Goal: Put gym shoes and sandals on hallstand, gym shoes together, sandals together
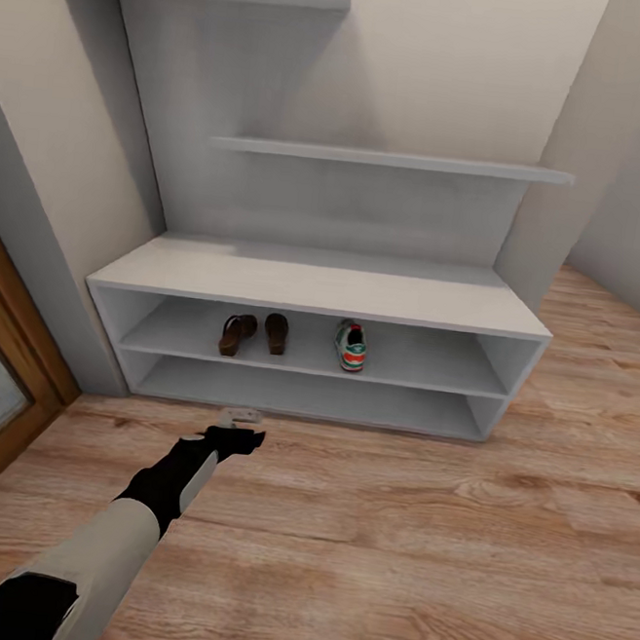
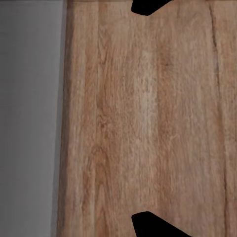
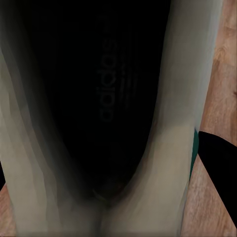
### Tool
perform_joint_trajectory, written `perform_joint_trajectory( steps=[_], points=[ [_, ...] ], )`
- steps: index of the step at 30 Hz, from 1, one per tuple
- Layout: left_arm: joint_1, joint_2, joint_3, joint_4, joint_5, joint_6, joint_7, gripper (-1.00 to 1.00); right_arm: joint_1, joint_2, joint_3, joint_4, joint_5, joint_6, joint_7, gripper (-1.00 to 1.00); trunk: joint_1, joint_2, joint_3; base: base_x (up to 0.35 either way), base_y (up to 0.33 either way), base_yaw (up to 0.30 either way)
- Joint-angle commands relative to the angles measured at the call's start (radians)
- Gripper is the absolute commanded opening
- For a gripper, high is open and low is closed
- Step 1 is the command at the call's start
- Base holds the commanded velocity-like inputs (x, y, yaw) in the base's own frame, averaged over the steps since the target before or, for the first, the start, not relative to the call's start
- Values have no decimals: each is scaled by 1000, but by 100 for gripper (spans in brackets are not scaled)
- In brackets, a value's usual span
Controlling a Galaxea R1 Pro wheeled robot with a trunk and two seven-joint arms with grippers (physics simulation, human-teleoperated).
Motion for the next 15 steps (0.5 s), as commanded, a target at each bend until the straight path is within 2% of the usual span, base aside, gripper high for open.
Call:
perform_joint_trajectory(
  steps=[1, 2, 4, 6, 7, 9, 10, 11, 12, 13, 14, 15],
  points=[
    [3, 3, -2, -2, 10, -14, -21, 100, -1, 0, -1, -1, 11, 4, 9, -100, 0, 0, -1, 2, 44, 0],
    [4, 5, -2, -2, 10, -25, -35, 100, -1, 0, -1, -1, 11, 4, 9, -100, 0, 0, -1, 1, 35, 0],
    [19, 31, -2, -1, 11, -94, -148, 100, -1, 0, 0, -1, 11, 4, 9, -100, 0, 0, -1, 1, 18, 0],
    [39, 85, -1, -1, 12, -173, -340, 100, -1, 0, 1, 0, 11, 3, 9, -100, 0, 0, -1, 0, 8, 0],
    [49, 133, 0, -1, 16, -213, -493, 100, -1, 0, 3, 1, 11, 3, 9, -100, 0, 0, -1, 0, 3, 0],
    [56, 187, 13, 0, 44, -240, -649, 100, -1, 1, 4, 2, 9, 2, 10, -100, 0, 0, -1, 0, 2, 0],
    [60, 219, 37, 3, 83, -249, -720, 100, -1, 3, 6, 2, 8, 2, 10, -100, 0, 0, -1, 0, 0, 0],
    [63, 241, 55, 8, 114, -253, -753, 100, -1, 9, 6, 3, 8, 1, 10, -100, 0, 0, -1, 0, 0, 0],
    [66, 271, 77, 16, 158, -256, -789, 100, -1, 33, 7, 2, 8, 0, 10, -100, 0, 0, -1, 0, 0, 0],
    [68, 287, 86, 20, 182, -258, -808, 100, -1, 55, 7, 2, 8, 0, 10, -100, 0, 0, -1, 0, 0, 0],
    [68, 293, 90, 21, 192, -258, -816, 100, -1, 68, 8, 2, 8, 0, 10, -100, 0, 0, -1, 0, 0, 0],
    [69, 302, 95, 23, 205, -258, -828, 100, -1, 96, 12, 1, 9, 0, 10, -100, 0, 0, -1, 0, 0, 0]
  ],
)
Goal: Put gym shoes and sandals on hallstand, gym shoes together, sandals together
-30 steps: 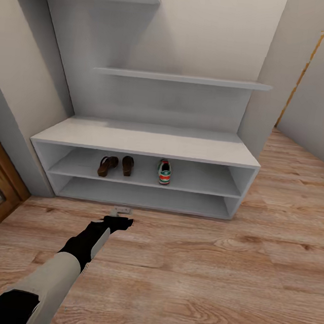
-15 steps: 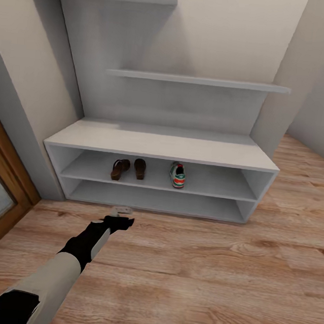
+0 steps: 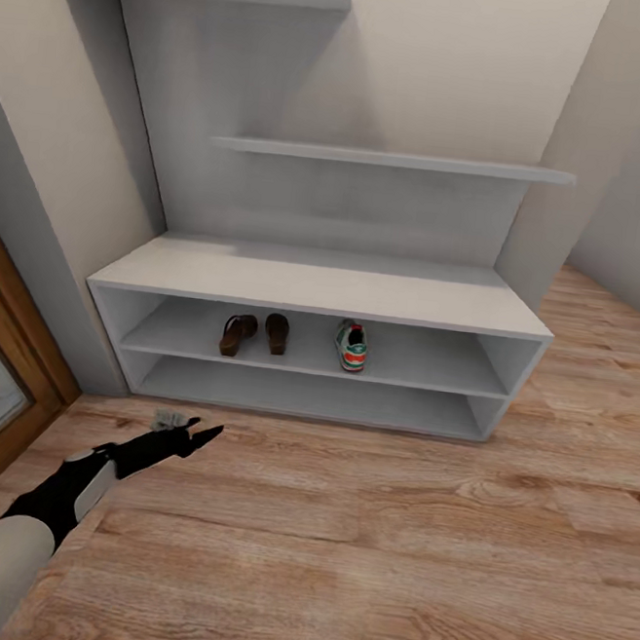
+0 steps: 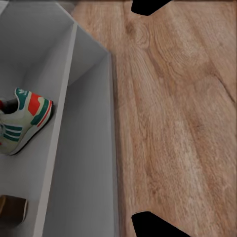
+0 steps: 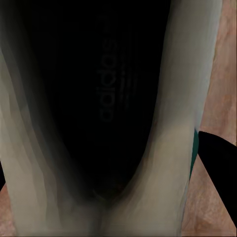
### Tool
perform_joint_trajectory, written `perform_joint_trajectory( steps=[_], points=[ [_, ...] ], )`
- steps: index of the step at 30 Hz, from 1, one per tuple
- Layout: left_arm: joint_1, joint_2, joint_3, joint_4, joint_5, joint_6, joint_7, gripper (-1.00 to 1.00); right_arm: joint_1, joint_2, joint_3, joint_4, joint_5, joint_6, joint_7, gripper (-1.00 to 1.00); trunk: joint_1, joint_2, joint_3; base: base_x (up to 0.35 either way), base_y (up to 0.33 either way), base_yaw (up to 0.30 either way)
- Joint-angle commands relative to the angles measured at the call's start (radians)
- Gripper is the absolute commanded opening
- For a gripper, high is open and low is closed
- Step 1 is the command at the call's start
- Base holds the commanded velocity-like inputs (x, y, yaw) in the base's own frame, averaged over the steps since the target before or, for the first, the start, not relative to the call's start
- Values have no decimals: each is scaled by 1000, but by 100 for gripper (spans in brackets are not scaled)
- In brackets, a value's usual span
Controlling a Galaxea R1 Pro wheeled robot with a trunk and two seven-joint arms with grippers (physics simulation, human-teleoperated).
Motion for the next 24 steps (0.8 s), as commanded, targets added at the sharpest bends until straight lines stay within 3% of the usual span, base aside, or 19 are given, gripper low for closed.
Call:
perform_joint_trajectory(
  steps=[1, 2, 8, 10, 13, 14, 16, 17, 18, 19, 24],
  points=[
    [0, 4, 3, 1, 9, 2, -9, 100, -2, 17, 4, -2, 18, 2, 9, -100, 0, 0, -1, 0, 0, 0],
    [0, 8, 5, 2, 15, 2, -14, 100, -2, 47, 23, -2, 18, 2, 9, -100, 0, 0, -1, 0, 0, 0],
    [1, 15, 8, 3, 23, 0, -24, 100, -2, 284, 365, -1, 16, 1, 9, -100, 0, 0, -1, 0, 0, 0],
    [1, 15, 8, 4, 23, 0, -24, 100, -2, 326, 439, -1, 18, 1, 9, -100, 0, 0, -1, 0, 0, 0],
    [1, 15, 7, 4, 24, 0, -25, 100, -2, 354, 533, -1, 17, 4, 9, -100, 0, 0, -1, 0, 0, 0],
    [1, 14, 7, 4, 24, 0, -25, 100, -2, 365, 611, -1, 16, 8, 9, -100, 0, 0, -1, 0, 0, 0],
    [1, 13, 6, 4, 24, 0, -25, 100, -2, 373, 723, -2, 15, 11, 9, -100, 0, 0, -1, 0, 0, 0],
    [1, 13, 6, 4, 24, 0, -25, 100, -2, 408, 875, -1, 14, 14, 7, -100, 0, 0, -1, 0, 0, 0],
    [1, 13, 6, 4, 24, 0, -25, 100, -3, 435, 908, -3, 15, 15, 6, -100, 0, 0, -1, 0, 0, 0],
    [1, 13, 6, 4, 24, 0, -25, 100, -3, 443, 917, -3, 16, 16, 6, -100, 0, 0, -1, 0, 0, 0],
    [1, 13, 6, 4, 24, 0, -23, 100, -6, 464, 934, -2, 14, 29, 5, -100, 0, 0, -1, 0, 0, 0]
  ],
)
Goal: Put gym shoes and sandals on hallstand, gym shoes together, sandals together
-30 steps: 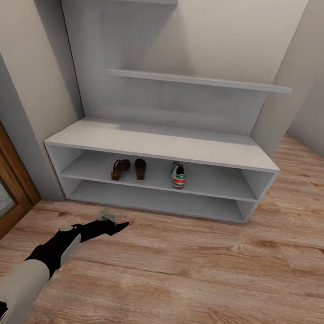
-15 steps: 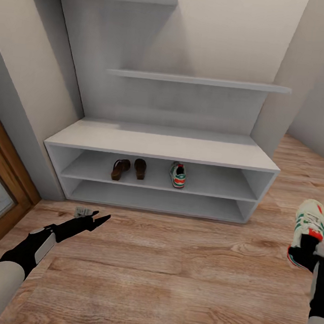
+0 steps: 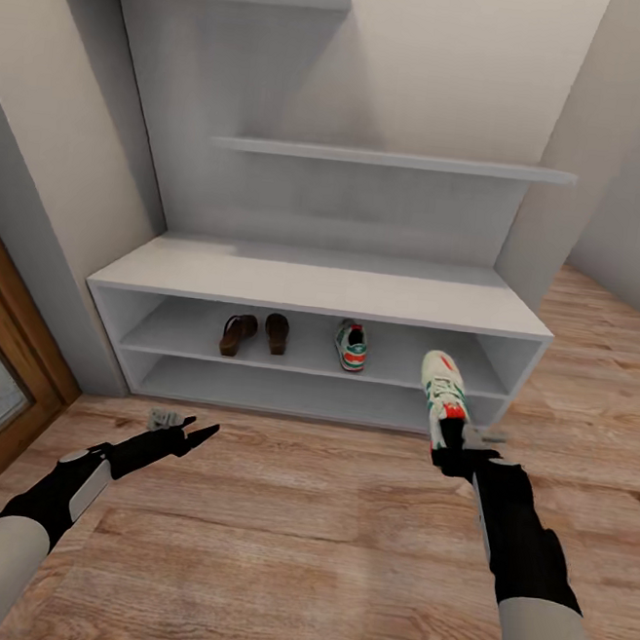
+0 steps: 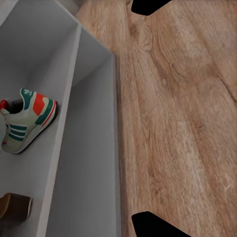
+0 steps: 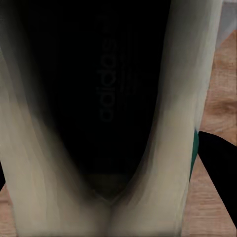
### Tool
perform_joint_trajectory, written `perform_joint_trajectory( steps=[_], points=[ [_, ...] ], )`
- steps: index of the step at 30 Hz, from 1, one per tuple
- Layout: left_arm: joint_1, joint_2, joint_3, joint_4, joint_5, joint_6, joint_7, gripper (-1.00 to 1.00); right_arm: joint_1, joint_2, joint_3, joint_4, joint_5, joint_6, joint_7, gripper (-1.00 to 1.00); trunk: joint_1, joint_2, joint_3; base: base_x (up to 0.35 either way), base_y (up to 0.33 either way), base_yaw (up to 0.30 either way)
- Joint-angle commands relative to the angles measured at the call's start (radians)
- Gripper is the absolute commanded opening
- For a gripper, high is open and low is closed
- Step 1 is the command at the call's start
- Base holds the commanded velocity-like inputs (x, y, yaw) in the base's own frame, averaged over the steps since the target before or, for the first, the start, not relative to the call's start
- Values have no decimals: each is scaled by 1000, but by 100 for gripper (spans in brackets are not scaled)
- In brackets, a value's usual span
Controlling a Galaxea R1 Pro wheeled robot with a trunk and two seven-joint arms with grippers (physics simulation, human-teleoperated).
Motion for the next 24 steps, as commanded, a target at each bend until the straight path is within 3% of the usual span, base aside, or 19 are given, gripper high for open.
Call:
perform_joint_trajectory(
  steps=[1, 5, 8, 14, 24],
  points=[
    [-1, 0, 1, 1, 4, 2, -4, 100, -1, 10, -1, 1, 11, 27, 9, -100, 0, 0, -1, 0, 0, 0],
    [-1, -2, 0, 1, 4, 2, -4, 100, -2, 36, 0, 45, 11, 138, 9, -100, 0, 0, -1, 0, 0, 0],
    [-1, -3, 0, 1, 3, 2, -4, 100, -2, 50, 0, 113, 11, 171, 9, -100, 0, 0, -1, 0, 0, 0],
    [-1, -3, -1, 1, 4, 2, -4, 100, -2, 67, 0, 307, 11, 185, 8, -100, 0, 0, -1, 0, 0, 0],
    [0, -4, -2, 1, 2, 2, -5, 100, -10, 75, 0, 362, 10, 187, 7, -100, 0, 0, -1, 0, 0, 0]
  ],
)
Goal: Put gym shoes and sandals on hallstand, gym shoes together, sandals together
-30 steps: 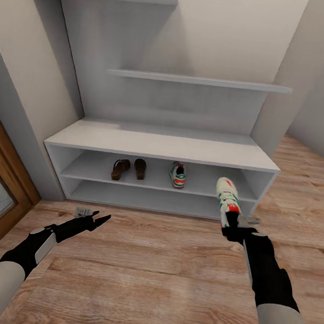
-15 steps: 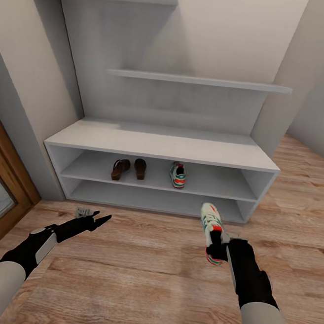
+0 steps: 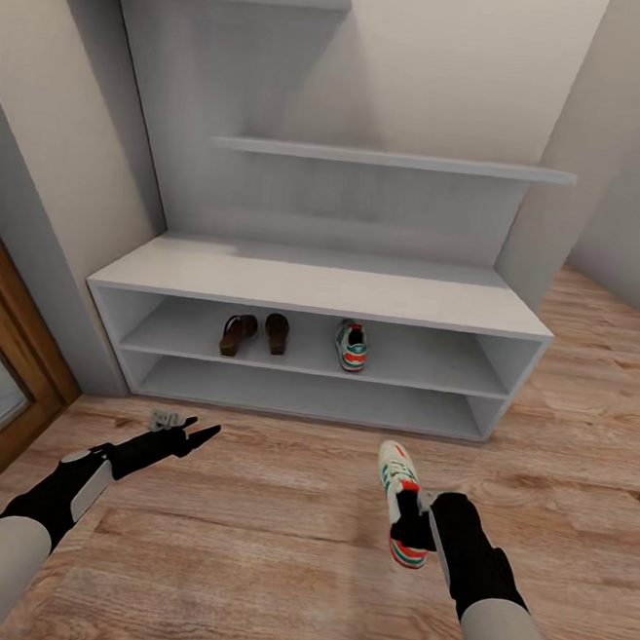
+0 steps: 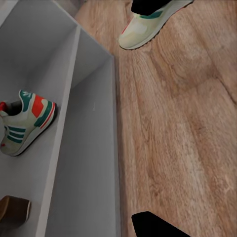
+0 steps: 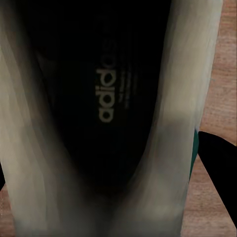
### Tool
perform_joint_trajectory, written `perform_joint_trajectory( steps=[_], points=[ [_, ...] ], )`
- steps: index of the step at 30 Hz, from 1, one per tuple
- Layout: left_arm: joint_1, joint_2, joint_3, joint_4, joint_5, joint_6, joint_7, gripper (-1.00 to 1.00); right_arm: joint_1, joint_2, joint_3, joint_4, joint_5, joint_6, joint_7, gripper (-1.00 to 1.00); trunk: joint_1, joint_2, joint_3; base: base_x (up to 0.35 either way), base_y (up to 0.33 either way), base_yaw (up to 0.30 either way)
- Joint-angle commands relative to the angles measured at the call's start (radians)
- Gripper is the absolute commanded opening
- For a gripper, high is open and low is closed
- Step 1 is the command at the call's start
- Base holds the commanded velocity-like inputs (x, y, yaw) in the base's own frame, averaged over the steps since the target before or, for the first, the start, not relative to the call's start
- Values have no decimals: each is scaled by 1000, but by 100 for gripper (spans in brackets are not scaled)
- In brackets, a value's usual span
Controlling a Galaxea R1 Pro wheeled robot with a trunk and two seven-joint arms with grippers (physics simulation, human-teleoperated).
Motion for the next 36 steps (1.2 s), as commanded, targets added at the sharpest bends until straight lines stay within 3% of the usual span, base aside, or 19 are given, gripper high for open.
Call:
perform_joint_trajectory(
  steps=[1, 4, 10, 12, 16, 28, 30, 33, 36],
  points=[
    [0, 0, 1, 1, 4, 2, -4, 100, -1, 3, -4, -1, 12, 3, 9, -100, 0, 0, -1, 0, 0, 0],
    [0, -2, -1, 1, -3, -4, -5, 100, -4, 7, -4, -1, 12, 3, 9, -100, 0, 0, -1, 0, 0, 0],
    [8, -36, -2, 1, -80, -20, -6, 100, -7, 12, -4, -15, 11, 3, 9, -100, 0, 0, -1, 0, 0, 0],
    [9, -39, -3, 1, -88, -21, -6, 100, -7, 13, -3, -79, 11, 3, 9, -100, 0, 0, -1, 0, 0, 0],
    [9, -40, -3, 1, -91, -21, -6, 100, -6, 13, -4, -235, 11, 3, 9, -100, 0, 0, -1, 0, 0, 0],
    [10, -38, -1, 45, -99, -22, -6, 100, -7, 13, -4, -275, 11, -10, 8, -100, 0, 0, -1, 0, 0, 0],
    [10, -38, -1, 57, -103, -28, -7, 100, -6, 13, -3, -274, 11, -26, 8, -100, 0, 0, -1, 0, 0, 0],
    [10, -37, -1, 69, -106, -45, -7, 100, -7, 13, -4, -268, 8, -159, 7, -100, 0, 0, -1, 0, 0, 0],
    [10, -37, -1, 71, -106, -47, -7, 100, -6, 13, -4, -266, 3, -206, 6, -100, 0, 0, -1, 0, 0, 0]
  ],
)
